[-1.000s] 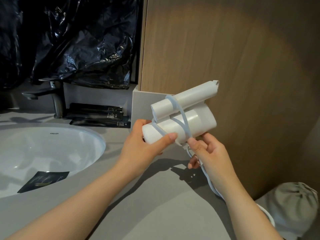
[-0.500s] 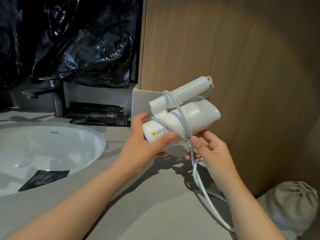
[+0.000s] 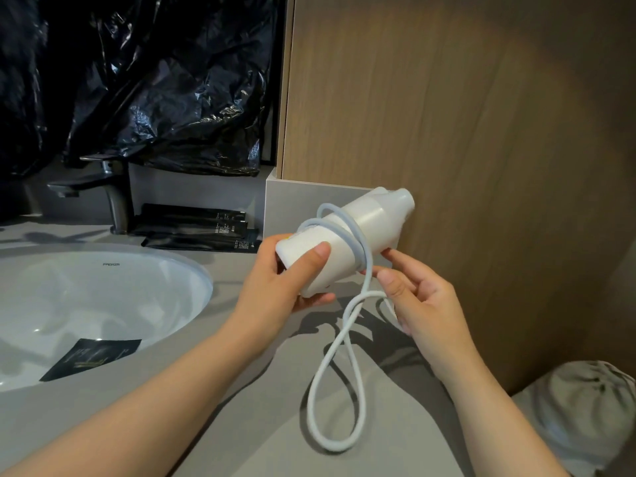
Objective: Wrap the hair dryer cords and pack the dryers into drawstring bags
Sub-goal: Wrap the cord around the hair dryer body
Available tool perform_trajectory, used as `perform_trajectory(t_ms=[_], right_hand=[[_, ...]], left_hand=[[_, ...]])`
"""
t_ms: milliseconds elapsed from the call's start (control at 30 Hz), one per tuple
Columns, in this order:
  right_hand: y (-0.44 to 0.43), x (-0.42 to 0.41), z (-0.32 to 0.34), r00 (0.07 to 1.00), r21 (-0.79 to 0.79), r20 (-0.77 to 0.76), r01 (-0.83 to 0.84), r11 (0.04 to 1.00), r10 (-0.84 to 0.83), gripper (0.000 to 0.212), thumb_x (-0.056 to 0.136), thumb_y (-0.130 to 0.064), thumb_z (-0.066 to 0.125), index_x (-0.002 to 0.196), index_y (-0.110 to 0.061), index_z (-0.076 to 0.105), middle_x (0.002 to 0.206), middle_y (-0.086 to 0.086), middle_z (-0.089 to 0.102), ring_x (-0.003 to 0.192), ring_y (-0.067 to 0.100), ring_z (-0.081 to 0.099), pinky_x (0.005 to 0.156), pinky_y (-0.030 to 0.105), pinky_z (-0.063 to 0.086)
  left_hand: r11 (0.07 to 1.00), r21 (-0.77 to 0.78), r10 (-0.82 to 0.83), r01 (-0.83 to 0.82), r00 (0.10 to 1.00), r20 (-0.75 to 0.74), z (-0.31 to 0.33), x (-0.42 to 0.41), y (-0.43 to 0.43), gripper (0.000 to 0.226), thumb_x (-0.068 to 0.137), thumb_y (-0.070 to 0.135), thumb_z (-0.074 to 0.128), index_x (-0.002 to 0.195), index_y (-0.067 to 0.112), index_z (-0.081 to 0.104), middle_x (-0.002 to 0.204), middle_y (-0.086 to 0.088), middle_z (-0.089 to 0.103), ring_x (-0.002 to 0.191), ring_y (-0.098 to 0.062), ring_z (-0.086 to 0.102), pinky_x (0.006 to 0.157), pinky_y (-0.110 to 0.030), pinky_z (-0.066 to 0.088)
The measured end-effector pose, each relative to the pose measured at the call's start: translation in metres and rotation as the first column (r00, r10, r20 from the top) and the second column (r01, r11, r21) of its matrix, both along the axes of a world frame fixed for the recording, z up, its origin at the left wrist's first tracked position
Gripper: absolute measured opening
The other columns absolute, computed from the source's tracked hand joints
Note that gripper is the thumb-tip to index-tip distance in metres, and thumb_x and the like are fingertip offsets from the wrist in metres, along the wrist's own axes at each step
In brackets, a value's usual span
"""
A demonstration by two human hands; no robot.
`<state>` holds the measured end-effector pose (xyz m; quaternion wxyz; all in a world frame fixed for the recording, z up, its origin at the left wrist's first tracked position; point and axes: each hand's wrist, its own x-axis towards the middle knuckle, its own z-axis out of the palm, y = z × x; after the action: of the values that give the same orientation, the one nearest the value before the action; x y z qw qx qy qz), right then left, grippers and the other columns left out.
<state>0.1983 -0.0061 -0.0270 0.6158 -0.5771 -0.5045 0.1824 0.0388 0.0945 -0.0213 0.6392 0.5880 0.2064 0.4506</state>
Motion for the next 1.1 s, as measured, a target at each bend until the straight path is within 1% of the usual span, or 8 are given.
perform_trajectory(t_ms=[100,233,333,400,633,833,967,1100], right_hand=[[-0.002,0.002,-0.001,1.000,-0.014,0.011,0.020,1.000,-0.020,0.051,0.078,-0.042,0.060,0.128,-0.031,0.057,0.095,-0.022,0.073,0.089,-0.006,0.066,0.078,0.013,0.054],[-0.003,-0.003,-0.002,0.999,-0.038,0.038,0.002,0.999,-0.001,0.042,0.086,-0.032,0.061,0.128,-0.029,0.056,0.063,-0.025,0.064,0.060,-0.010,0.060,0.061,0.006,0.047],[0.000,-0.006,-0.004,0.998,-0.069,0.049,-0.026,0.997,0.030,0.042,0.087,-0.030,0.061,0.129,-0.030,0.055,0.081,-0.025,0.072,0.082,-0.011,0.066,0.067,0.005,0.048],[0.001,-0.007,-0.004,0.997,-0.091,0.065,-0.034,0.995,0.040,0.040,0.086,-0.031,0.062,0.125,-0.036,0.054,0.094,-0.022,0.074,0.098,-0.009,0.064,0.073,0.005,0.047],[0.001,-0.007,-0.006,0.992,-0.121,0.124,-0.016,0.993,0.032,0.052,0.086,-0.028,0.066,0.133,-0.041,0.047,0.104,-0.018,0.073,0.097,-0.003,0.067,0.072,0.007,0.050],[-0.002,-0.009,-0.003,0.987,-0.085,0.140,0.087,0.993,-0.074,0.050,0.076,-0.045,0.064,0.125,-0.036,0.059,0.098,-0.021,0.073,0.101,-0.002,0.064,0.090,0.018,0.046],[-0.008,-0.007,0.003,0.972,-0.011,0.199,0.130,0.991,-0.125,0.021,0.076,-0.044,0.068,0.091,-0.032,0.075,0.077,-0.008,0.072,0.066,0.002,0.059,0.063,0.020,0.049],[-0.013,-0.002,0.012,0.961,0.084,0.229,0.140,0.987,-0.156,0.006,0.080,-0.029,0.072,0.078,-0.025,0.076,0.070,-0.005,0.069,0.066,0.010,0.060,0.056,0.018,0.049]], left_hand=[[0.991,0.128,0.064,-0.040,0.980,-0.191,0.000,-0.003,0.006,0.061,0.066,0.057,0.073,0.114,0.026,0.051,0.110,0.003,0.059,0.102,-0.017,0.063,0.084,-0.039,0.059],[0.999,0.035,0.031,-0.025,0.978,-0.205,0.003,-0.002,0.007,0.083,0.048,0.062,0.076,0.113,0.014,0.057,0.102,-0.001,0.062,0.083,-0.015,0.064,0.078,-0.040,0.060],[0.997,0.059,0.062,-0.050,0.971,-0.230,0.004,-0.003,0.009,0.074,0.051,0.057,0.081,0.095,0.001,0.062,0.079,-0.007,0.060,0.064,-0.015,0.059,0.068,-0.040,0.055],[0.997,0.016,0.074,-0.072,0.962,-0.263,0.002,-0.004,0.014,0.070,0.053,0.054,0.081,0.099,0.005,0.062,0.082,-0.007,0.065,0.057,-0.009,0.063,0.063,-0.037,0.058],[0.992,-0.120,0.011,-0.048,0.955,-0.298,-0.008,-0.002,0.024,0.104,0.039,0.064,0.086,0.119,0.005,0.054,0.106,-0.013,0.070,0.077,-0.017,0.071,0.055,-0.024,0.052],[0.970,-0.058,0.211,-0.237,0.934,-0.288,-0.005,0.004,0.023,0.097,0.028,0.066,0.083,0.106,0.022,0.047,0.108,-0.005,0.064,0.091,-0.025,0.070,0.075,-0.046,0.060],[0.911,0.039,0.401,-0.410,0.864,-0.304,-0.004,0.000,0.027,0.087,0.032,0.069,0.081,0.100,0.029,0.045,0.102,0.005,0.059,0.091,-0.020,0.065,0.078,-0.044,0.057],[0.863,0.097,0.502,-0.495,0.820,-0.276,-0.004,-0.003,0.033,0.075,0.053,0.056,0.087,0.106,0.024,0.044,0.099,0.008,0.056,0.087,-0.013,0.060,0.076,-0.035,0.054]])
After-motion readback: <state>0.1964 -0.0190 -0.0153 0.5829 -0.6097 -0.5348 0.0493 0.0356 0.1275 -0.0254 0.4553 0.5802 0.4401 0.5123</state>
